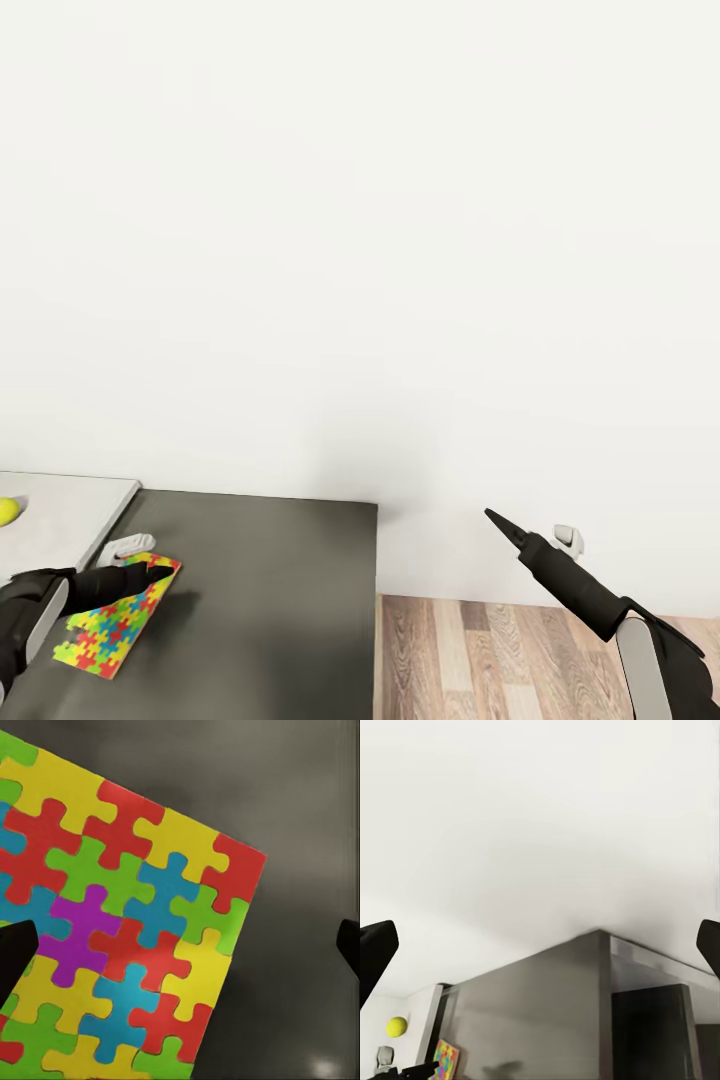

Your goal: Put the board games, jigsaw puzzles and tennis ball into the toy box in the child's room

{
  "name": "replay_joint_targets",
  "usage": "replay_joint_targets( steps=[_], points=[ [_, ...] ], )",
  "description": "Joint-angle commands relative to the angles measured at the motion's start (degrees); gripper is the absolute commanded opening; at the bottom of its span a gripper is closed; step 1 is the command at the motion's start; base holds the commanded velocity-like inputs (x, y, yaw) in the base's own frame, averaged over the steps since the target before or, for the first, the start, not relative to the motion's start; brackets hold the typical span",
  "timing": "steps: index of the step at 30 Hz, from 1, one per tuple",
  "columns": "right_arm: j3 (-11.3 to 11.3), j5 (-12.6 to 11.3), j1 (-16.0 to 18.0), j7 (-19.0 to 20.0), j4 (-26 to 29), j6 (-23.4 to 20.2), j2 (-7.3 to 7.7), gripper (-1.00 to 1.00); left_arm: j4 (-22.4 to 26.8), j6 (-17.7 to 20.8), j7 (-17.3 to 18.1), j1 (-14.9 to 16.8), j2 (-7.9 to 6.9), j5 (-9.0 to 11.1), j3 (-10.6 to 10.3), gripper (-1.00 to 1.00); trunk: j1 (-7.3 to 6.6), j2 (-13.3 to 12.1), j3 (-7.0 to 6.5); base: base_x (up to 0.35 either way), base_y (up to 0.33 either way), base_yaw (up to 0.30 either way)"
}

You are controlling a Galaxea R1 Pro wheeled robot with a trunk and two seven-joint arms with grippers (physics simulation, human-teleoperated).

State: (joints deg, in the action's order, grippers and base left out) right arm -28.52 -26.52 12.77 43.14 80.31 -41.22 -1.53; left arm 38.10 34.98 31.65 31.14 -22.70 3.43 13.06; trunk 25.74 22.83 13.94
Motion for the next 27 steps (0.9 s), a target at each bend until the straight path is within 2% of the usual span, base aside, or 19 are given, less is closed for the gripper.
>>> replay_joint_targets(
  steps=[1,27],
  points=[
    [-0.14,-0.11,0.06,0.13,0.02,-0.35,-0.05,1.0,-1.36,0.79,0.13,-0.02,0.06,0.71,0.05,1.0,0.04,0.09,0.12,0.0,-0.049,0.0],
    [-0.16,-0.11,0.06,0.11,0.02,-0.35,-0.05,1.0,-1.36,0.79,0.34,-0.02,0.06,0.71,0.12,1.0,0.04,0.09,0.12,-0.024,-0.03,0.0]
  ],
)
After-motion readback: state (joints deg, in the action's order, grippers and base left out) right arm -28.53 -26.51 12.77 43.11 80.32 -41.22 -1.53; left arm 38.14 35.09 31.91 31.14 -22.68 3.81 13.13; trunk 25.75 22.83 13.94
